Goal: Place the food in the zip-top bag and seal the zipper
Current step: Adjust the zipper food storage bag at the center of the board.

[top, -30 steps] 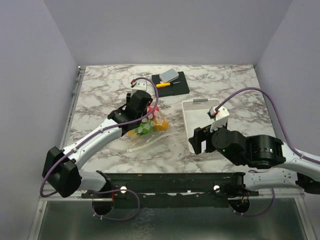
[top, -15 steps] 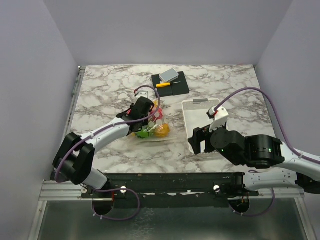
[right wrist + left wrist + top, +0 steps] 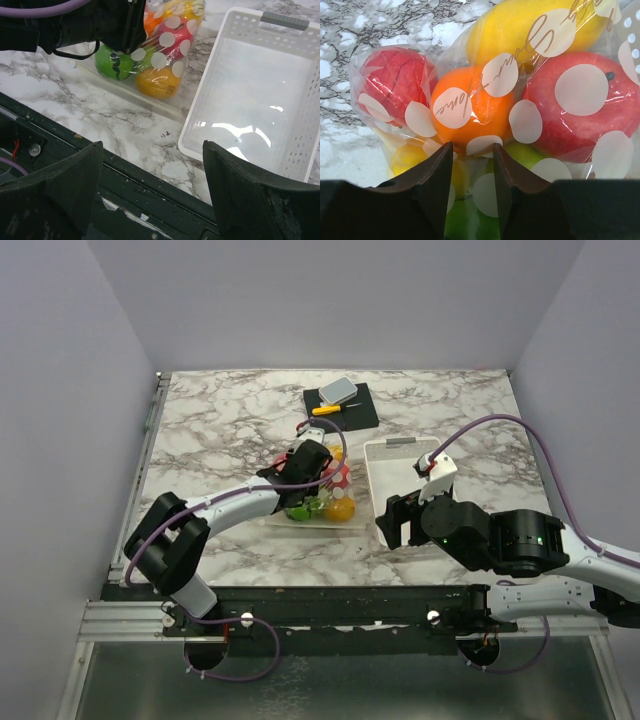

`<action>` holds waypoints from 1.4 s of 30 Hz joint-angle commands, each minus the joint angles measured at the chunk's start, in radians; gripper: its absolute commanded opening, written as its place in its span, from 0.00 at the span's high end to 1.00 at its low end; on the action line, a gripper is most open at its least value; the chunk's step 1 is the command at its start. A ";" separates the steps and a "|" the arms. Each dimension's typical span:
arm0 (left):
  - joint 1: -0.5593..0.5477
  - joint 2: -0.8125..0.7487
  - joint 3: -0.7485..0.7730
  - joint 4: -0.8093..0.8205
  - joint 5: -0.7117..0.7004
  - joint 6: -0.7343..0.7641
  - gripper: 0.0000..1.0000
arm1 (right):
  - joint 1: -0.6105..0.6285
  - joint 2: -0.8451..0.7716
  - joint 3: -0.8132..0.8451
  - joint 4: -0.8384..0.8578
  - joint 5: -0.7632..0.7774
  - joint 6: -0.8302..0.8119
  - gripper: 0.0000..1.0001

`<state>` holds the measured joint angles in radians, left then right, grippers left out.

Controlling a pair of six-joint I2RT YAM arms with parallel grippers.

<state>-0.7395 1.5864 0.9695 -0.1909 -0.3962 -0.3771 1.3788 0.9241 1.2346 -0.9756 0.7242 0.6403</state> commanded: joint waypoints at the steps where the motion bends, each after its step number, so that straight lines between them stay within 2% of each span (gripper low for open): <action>1: -0.008 -0.040 0.041 -0.068 -0.024 0.006 0.59 | -0.005 -0.003 -0.012 -0.025 0.004 0.028 0.15; 11: -0.015 -0.242 0.020 -0.127 0.024 -0.051 0.57 | -0.006 0.013 -0.003 -0.019 0.007 0.020 0.14; 19: -0.064 -0.353 -0.109 -0.169 0.082 -0.167 0.57 | -0.005 0.034 -0.002 -0.004 -0.002 0.015 0.14; 28: -0.070 -0.339 -0.288 -0.145 0.032 -0.279 0.59 | -0.006 0.047 -0.009 0.016 -0.019 0.012 0.14; 33: -0.071 -0.344 -0.240 -0.125 0.051 -0.252 0.59 | -0.005 0.047 -0.004 0.015 -0.023 0.019 0.14; 42: -0.071 -0.368 -0.069 -0.077 0.092 -0.153 0.53 | -0.006 0.059 -0.007 0.027 -0.028 0.024 0.14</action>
<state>-0.8070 1.2293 0.8257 -0.3008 -0.3401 -0.5823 1.3788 0.9722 1.2346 -0.9714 0.7097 0.6540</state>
